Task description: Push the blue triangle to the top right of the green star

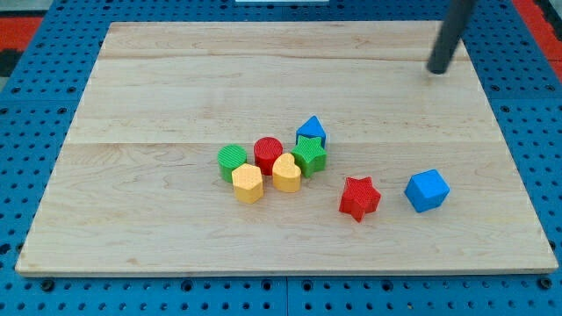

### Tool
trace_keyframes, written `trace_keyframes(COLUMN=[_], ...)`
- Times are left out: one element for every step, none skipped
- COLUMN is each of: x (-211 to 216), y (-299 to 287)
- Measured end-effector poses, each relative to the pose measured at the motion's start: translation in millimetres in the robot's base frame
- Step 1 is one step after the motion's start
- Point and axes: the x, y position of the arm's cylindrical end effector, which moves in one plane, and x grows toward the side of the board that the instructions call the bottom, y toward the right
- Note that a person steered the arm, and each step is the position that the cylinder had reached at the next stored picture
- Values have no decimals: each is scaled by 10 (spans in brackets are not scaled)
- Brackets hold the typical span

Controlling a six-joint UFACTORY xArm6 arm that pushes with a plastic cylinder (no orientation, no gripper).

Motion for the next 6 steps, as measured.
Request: trace_keyframes(x=[74,380,826,1192,1513,1595], y=[-808,-1653,-1963,-1787,-1690,-1548])
